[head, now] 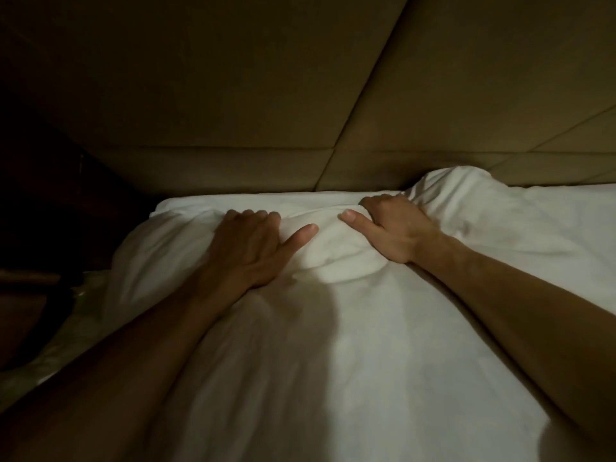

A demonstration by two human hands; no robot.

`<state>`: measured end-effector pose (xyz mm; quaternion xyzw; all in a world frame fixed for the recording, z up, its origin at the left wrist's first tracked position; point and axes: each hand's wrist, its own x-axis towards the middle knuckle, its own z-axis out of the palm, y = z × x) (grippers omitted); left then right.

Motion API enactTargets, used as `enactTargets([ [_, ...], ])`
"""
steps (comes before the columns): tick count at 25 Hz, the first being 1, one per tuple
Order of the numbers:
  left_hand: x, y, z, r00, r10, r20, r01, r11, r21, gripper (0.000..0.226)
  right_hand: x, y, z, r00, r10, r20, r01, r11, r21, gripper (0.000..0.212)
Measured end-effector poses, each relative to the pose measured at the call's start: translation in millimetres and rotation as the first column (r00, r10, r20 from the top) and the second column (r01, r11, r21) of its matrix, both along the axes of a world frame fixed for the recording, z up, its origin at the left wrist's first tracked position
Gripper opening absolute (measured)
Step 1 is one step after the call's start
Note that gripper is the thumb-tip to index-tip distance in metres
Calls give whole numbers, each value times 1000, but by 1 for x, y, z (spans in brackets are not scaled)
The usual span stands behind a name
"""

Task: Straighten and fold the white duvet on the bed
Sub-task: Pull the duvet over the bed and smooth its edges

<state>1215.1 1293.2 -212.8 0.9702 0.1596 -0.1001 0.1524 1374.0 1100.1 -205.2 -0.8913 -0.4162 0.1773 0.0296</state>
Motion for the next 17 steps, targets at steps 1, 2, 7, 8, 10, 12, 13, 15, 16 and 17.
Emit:
enactTargets([
  [1,-2,-2,2,1000,-6,-4,6,1000,-8,86,-3,-2,4,1000,4,23,-4,1000,4,87],
  [2,-5,-4,5,1000,-9,-2,9,1000,-21,86,-9,-5,10,999,5,44,-6,1000,15,82],
  [7,-28,-27,53,962,-124,244,97,988,119,96,-40,-41,82,977,8,214,-27,996,84,86],
  [8,-35,-33,71,947,-138,289,108,987,118,94,-50,-53,102,963,14,268,-39,995,89,90],
  [10,-52,-48,112,924,-155,350,134,988,81,89,-76,-77,143,931,16,365,-63,991,116,90],
  [12,-76,-64,156,896,-172,410,158,985,68,86,-109,-99,181,900,-7,435,-57,989,135,91],
  [13,-90,-73,179,880,-176,441,165,984,62,85,-126,-108,200,887,-22,462,-53,987,149,91],
  [15,-121,-94,221,853,-185,488,184,982,51,81,-159,-129,238,858,-53,511,-50,982,184,91],
  [16,-140,-107,238,842,-199,501,199,978,54,80,-177,-141,254,843,-49,536,-59,981,184,91],
  [17,-165,-123,254,825,-230,517,225,972,73,82,-202,-158,272,822,-43,568,-71,982,178,91],
])
